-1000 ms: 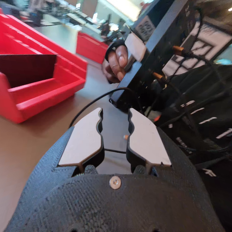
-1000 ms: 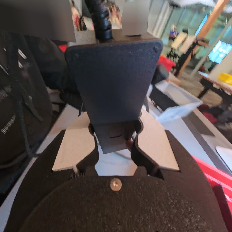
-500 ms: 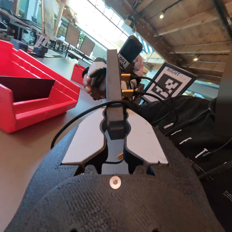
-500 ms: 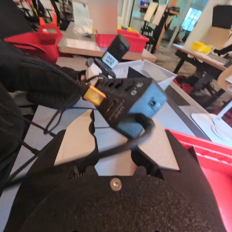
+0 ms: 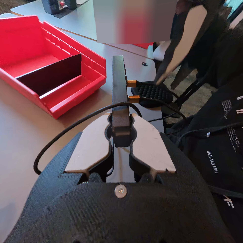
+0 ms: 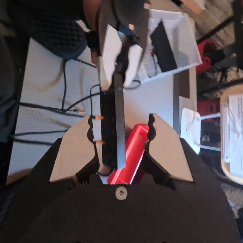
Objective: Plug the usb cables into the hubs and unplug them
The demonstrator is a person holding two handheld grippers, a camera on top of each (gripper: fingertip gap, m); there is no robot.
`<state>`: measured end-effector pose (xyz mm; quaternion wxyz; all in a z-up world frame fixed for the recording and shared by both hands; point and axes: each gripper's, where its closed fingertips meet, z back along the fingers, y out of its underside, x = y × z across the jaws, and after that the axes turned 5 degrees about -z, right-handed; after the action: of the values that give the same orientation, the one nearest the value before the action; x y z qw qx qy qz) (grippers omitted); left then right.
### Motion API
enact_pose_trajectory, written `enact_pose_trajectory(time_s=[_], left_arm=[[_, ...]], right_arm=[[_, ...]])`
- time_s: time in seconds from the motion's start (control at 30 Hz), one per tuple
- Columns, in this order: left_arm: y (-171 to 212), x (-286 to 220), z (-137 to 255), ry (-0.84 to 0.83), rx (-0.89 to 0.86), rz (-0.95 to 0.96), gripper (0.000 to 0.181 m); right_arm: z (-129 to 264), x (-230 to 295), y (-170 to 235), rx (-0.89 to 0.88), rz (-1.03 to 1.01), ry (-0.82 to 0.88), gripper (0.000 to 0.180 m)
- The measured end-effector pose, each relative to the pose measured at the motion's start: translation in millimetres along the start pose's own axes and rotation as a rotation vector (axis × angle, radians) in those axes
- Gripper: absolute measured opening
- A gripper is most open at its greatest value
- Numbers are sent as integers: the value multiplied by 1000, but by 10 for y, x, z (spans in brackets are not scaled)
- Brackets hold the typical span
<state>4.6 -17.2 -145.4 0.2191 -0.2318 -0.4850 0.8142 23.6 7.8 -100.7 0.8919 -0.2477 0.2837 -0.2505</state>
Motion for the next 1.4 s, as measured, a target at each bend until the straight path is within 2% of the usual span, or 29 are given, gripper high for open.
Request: enact_pose_trajectory(time_s=[0.13,0.2,0.33,0.4,0.47,0.63,0.8,0.93,1.13,1.4], left_arm=[[-183,-196,-53,-31,120,-141,25],[-216,-262,-23,-54,177,-212,25],[-219,-293,87,-81,219,-277,27],[-280,-310,143,-65,159,-282,29],[-390,-340,248,-43,47,-268,31],[-726,-123,881,-181,-307,-230,36],[-471,218,1166,-326,-386,-131,34],[-194,333,1100,-294,-421,-21,31],[98,489,774,-201,-419,121,30],[478,598,374,-163,-294,201,29]], right_arm=[[-362,129,-126,151,119,-101,86],[-416,189,-91,185,125,-169,80],[-406,269,-93,113,121,-202,39],[-348,235,-107,71,127,-167,29],[-235,138,-59,115,176,-101,27],[342,-400,-173,162,202,72,27],[1242,-1314,-498,170,180,336,26],[1776,-1960,-575,204,167,540,26],[2255,-2840,-424,301,167,865,26],[2773,-3625,-415,315,78,1020,27]])
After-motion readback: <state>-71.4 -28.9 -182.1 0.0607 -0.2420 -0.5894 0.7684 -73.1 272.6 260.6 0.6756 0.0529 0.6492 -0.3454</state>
